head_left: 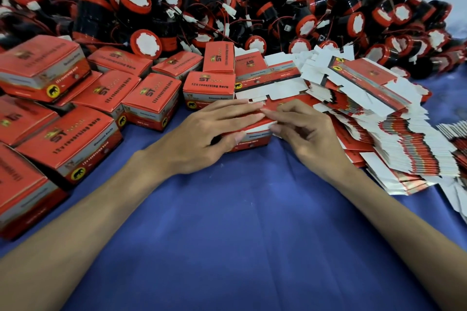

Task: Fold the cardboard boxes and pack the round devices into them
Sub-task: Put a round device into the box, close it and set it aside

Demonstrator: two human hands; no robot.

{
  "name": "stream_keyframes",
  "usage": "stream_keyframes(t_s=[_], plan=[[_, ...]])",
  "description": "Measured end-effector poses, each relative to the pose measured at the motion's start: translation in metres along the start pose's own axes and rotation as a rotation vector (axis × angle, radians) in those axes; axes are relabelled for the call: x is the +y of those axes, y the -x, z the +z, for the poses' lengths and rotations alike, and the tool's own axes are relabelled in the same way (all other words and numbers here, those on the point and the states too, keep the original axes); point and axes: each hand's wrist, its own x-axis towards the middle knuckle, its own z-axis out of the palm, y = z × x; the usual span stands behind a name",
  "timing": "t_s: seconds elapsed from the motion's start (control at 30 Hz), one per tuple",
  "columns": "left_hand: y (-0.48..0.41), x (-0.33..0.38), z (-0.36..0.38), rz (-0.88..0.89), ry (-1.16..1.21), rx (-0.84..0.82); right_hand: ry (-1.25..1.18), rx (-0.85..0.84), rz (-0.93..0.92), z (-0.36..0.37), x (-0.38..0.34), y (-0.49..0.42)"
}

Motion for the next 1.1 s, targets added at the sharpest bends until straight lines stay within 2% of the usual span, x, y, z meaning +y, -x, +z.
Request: stream_keyframes(t_s=[0.07, 0.17, 0.37, 0.57, 0.73, 0.83, 1.1], plan=[[0.0, 0.0, 0.0, -0.033, 0.055, 0.021, -0.072, -0.006, 0.072, 0.001, -0.002, 0.001], [0.0, -0.001, 0.0, -0.041, 0.065, 0.058, -0.114, 0.113, 0.127, 0.006, -0.005, 0.001], [-0.001, -0.002, 0.003, -0.004, -0.002, 0.087, -0.139, 0.153, 0.091, 0.01, -0.008, 0.001], [-0.002, -0.002, 0.002, 0.024, -0.036, 0.096, 0.029, 0.098, -0.119, 0.009, -0.007, 0.0], [-0.001, 0.001, 0.002, 0.071, -0.091, 0.107, 0.296, 0.05, -0.382, 0.001, -0.005, -0.001], [0.001, 0.003, 0.004, 0.087, -0.174, 0.135, 0.443, 0.061, -0.458, 0.002, -0.002, 0.002], [0.002, 0.008, 0.005, 0.141, -0.406, 0.208, 0.383, -0.017, -0.319, 0.0, -0.006, 0.002]])
